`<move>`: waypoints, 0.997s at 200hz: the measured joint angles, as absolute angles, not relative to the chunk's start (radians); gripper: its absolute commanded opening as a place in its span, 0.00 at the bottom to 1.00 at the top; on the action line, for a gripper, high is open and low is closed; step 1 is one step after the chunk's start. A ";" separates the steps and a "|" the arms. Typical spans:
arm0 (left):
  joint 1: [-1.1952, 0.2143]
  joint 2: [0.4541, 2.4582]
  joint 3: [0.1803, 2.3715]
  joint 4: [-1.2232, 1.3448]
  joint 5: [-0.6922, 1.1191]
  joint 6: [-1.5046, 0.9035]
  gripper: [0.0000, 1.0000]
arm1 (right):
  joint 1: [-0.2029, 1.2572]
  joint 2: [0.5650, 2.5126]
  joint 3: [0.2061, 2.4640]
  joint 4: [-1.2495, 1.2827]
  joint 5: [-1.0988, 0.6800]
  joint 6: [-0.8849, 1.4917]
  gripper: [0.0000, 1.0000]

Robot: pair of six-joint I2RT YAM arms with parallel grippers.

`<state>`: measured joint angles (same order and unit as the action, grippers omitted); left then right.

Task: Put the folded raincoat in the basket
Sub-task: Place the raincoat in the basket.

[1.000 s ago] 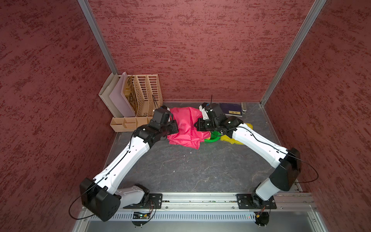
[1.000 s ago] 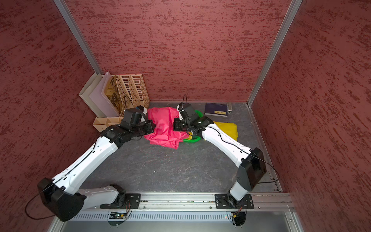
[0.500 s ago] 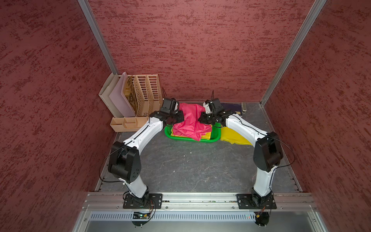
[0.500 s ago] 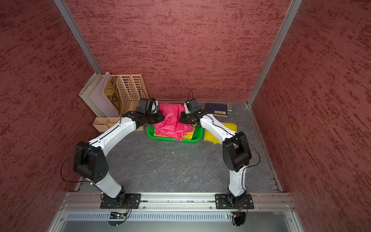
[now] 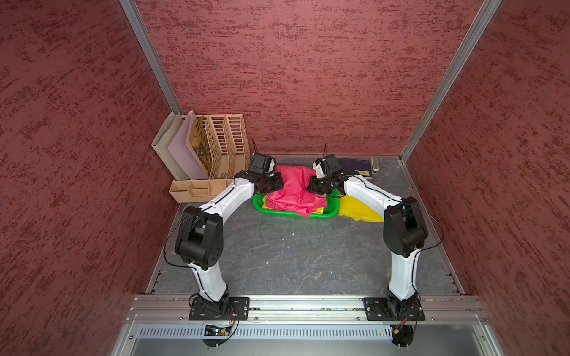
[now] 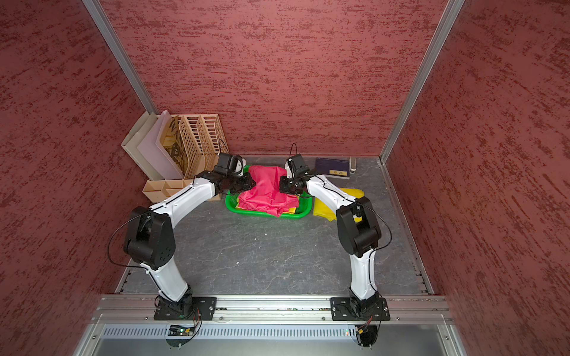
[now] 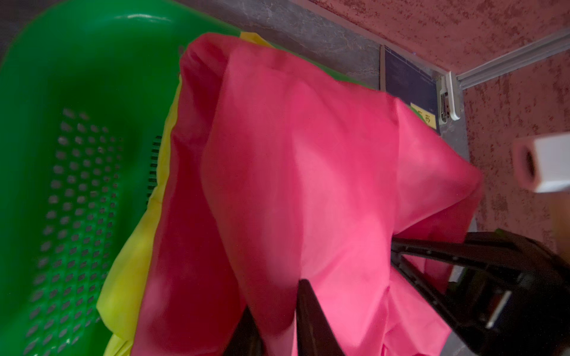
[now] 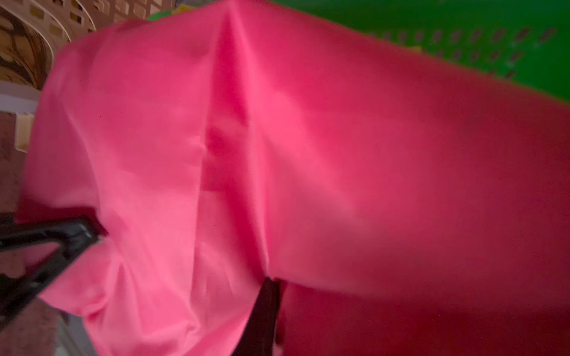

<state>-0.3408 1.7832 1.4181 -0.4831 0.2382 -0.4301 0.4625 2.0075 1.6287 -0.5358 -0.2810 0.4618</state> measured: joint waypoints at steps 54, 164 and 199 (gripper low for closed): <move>-0.339 1.773 1.422 -0.515 0.222 -0.417 0.96 | 0.463 2.026 1.688 -0.593 -0.281 0.414 0.59; -0.309 1.623 1.500 -0.590 0.229 -0.414 1.00 | 0.463 1.776 1.718 -0.729 -0.253 0.392 0.64; -0.308 1.634 1.497 -0.585 0.264 -0.420 1.00 | 0.476 1.771 1.664 -0.731 -0.251 0.405 0.55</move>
